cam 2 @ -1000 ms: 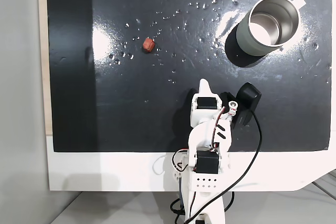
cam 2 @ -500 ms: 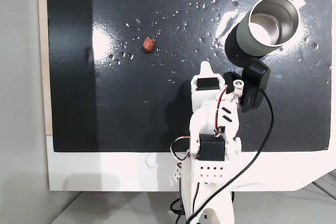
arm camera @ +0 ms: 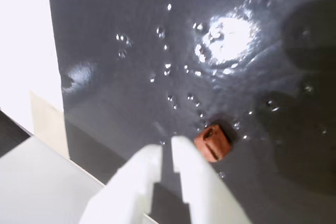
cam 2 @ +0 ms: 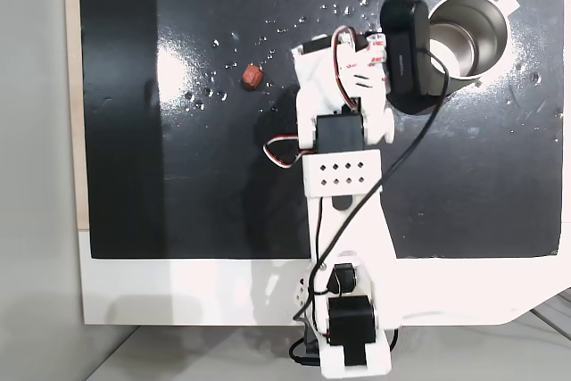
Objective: Grasp a cube and put it in the cup.
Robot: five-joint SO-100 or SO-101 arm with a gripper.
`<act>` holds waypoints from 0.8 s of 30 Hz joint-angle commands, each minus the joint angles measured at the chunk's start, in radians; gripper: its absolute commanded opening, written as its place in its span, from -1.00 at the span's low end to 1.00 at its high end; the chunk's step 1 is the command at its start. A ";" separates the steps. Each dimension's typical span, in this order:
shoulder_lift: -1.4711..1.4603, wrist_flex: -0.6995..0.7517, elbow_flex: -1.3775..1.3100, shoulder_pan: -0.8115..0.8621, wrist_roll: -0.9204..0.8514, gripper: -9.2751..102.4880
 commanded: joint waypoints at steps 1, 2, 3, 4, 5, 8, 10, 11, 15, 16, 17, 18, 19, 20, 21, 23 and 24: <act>-0.084 0.089 -0.232 -0.051 0.018 -0.83; -0.103 0.106 -0.265 -0.066 0.018 -0.83; -0.121 0.126 -0.299 -0.081 0.014 -0.83; -0.144 0.150 -0.339 -0.098 0.012 -0.83; -0.170 0.179 -0.383 -0.114 0.012 -0.83; -0.245 0.262 -0.502 -0.152 0.008 -0.83; -0.296 0.314 -0.577 -0.170 0.000 -0.83; -0.325 0.344 -0.612 -0.179 -0.008 -0.83; -0.426 0.454 -0.742 -0.209 -0.043 -0.83; -0.442 0.474 -0.764 -0.212 -0.048 -0.83; -0.454 0.489 -0.781 -0.216 -0.052 -0.83; -0.460 0.500 -0.793 -0.218 -0.054 -0.83; -0.465 0.508 -0.802 -0.218 -0.055 -0.83; -0.465 0.511 -0.807 -0.218 -0.055 -0.83; -0.468 0.517 -0.815 -0.218 -0.055 -0.83; -0.495 0.548 -0.854 -0.219 -0.063 -0.83; -0.520 0.574 -0.885 -0.219 -0.069 -0.83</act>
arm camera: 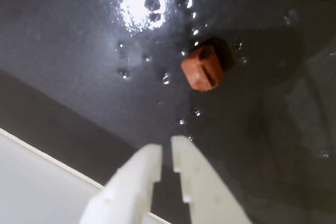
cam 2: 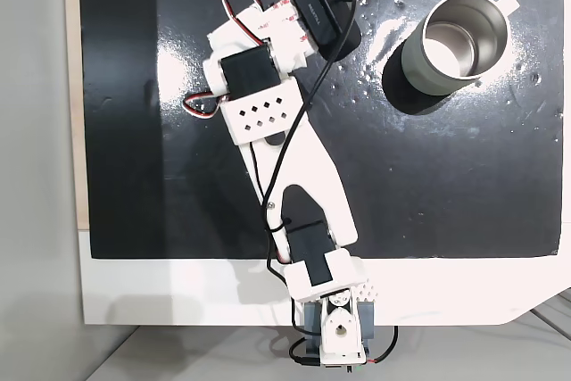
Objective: Grasp a cube and put it in the cup.
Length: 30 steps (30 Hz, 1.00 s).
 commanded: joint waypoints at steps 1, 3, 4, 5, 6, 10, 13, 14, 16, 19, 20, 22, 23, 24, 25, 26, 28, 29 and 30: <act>-0.041 0.072 -0.138 -0.003 -0.023 -0.83; -0.094 0.126 -0.201 -0.011 -0.044 -0.83; -0.117 0.150 -0.229 -0.014 -0.054 -0.83; -0.135 0.170 -0.253 -0.017 -0.058 -0.83; -0.146 0.178 -0.264 -0.018 -0.058 -0.83; -0.155 0.181 -0.265 -0.021 -0.054 -0.83; -0.167 0.192 -0.265 -0.021 -0.052 -0.72; -0.172 0.195 -0.265 -0.021 -0.051 -0.66; -0.179 0.199 -0.265 -0.021 -0.044 -0.57; -0.187 0.204 -0.265 -0.021 -0.041 -0.48; -0.189 0.206 -0.265 -0.021 -0.040 -0.47; -0.193 0.209 -0.265 -0.021 -0.038 -0.43; -0.195 0.210 -0.265 -0.021 -0.038 -0.42; -0.198 0.213 -0.264 -0.021 -0.038 -0.40; -0.201 0.215 -0.262 -0.023 -0.038 -0.39; -0.202 0.215 -0.261 -0.023 -0.038 -0.38; -0.209 0.215 -0.258 -0.023 -0.040 -0.38; -0.212 0.215 -0.256 -0.023 -0.041 -0.38; -0.218 0.215 -0.256 -0.023 -0.041 -0.38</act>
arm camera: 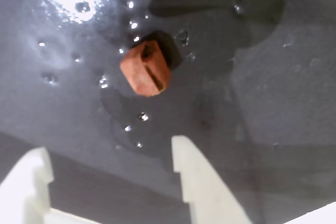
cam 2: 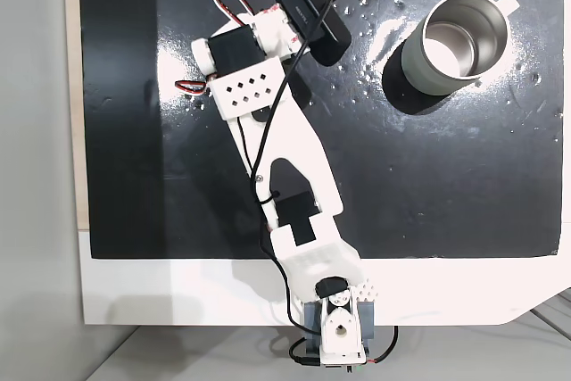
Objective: Grasp a cube and put it in the cup.
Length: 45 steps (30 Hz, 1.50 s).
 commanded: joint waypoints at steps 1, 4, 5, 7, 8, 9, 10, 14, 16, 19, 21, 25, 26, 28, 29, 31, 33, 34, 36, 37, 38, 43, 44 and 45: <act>0.000 0.009 -0.048 -0.002 0.006 -0.38; -0.029 0.009 -0.046 -0.002 0.008 -0.38; -0.040 0.008 -0.044 -0.003 0.008 -0.38; -0.061 0.002 -0.044 -0.005 0.008 -0.38; -0.072 -0.002 -0.046 -0.005 0.008 -0.38; -0.083 -0.005 -0.048 -0.006 0.011 -0.38; -0.092 -0.009 -0.048 -0.006 0.014 -0.38; -0.141 -0.023 -0.051 -0.006 0.018 -0.38; -0.161 -0.029 -0.051 -0.006 0.018 -0.38; -0.187 -0.040 -0.051 -0.006 0.018 -0.38; -0.199 -0.051 -0.051 -0.006 0.018 -0.38; -0.221 -0.072 -0.052 -0.009 0.018 -0.38; -0.229 -0.077 -0.052 -0.011 0.018 -0.38; -0.245 -0.084 -0.052 -0.012 0.018 -0.39; -0.253 -0.087 -0.052 -0.014 0.018 -0.39; -0.265 -0.095 -0.052 -0.018 0.017 -0.39; -0.275 -0.098 -0.052 -0.023 0.015 -0.39; -0.278 -0.101 -0.049 -0.026 0.015 -0.39; -0.281 -0.110 -0.040 -0.032 0.015 -0.39; -0.281 -0.115 -0.034 -0.037 0.015 -0.39; -0.281 -0.120 -0.031 -0.040 0.015 -0.40; -0.281 -0.124 -0.029 -0.054 0.018 -0.43; -0.281 -0.124 -0.028 -0.057 0.020 -0.46; -0.281 -0.123 -0.025 -0.060 0.020 -0.49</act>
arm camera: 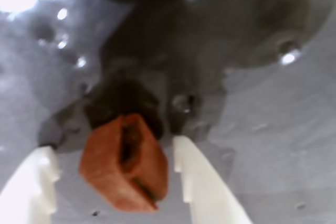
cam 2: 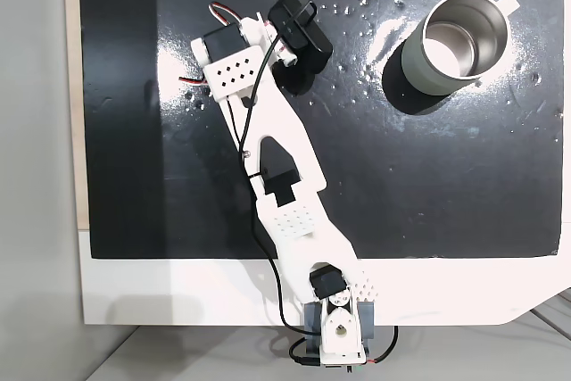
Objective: Grasp a cube and put it in the cup.
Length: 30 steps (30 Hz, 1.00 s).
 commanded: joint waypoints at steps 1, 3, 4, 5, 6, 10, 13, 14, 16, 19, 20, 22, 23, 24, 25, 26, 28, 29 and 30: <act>0.006 0.003 -0.021 -0.017 0.002 -0.55; 0.009 0.003 -0.014 -0.017 0.002 -0.66; 0.012 0.003 -0.011 -0.017 0.003 -0.72; 0.015 0.003 -0.006 -0.017 0.003 -0.75; 0.020 0.003 -0.002 -0.015 0.003 -0.77; 0.038 0.005 0.003 -0.009 0.005 -0.78; 0.067 0.017 0.000 -0.008 0.011 -0.78; 0.083 0.025 -0.005 -0.008 0.012 -0.78; 0.127 0.034 -0.006 -0.008 0.018 -0.78; 0.183 0.078 -0.061 -0.005 0.040 -0.77; 0.198 0.101 -0.097 -0.002 0.048 -0.77; 0.227 0.149 -0.169 0.008 0.067 -0.77; 0.239 0.175 -0.213 0.011 0.077 -0.77; 0.245 0.206 -0.264 0.017 0.083 -0.77; 0.258 0.227 -0.301 0.020 0.087 -0.77; 0.295 0.227 -0.295 0.025 0.089 -0.77; 0.367 0.227 -0.268 0.037 0.089 -0.77; 0.397 0.227 -0.255 0.046 0.091 -0.77; 0.430 0.227 -0.239 0.057 0.091 -0.78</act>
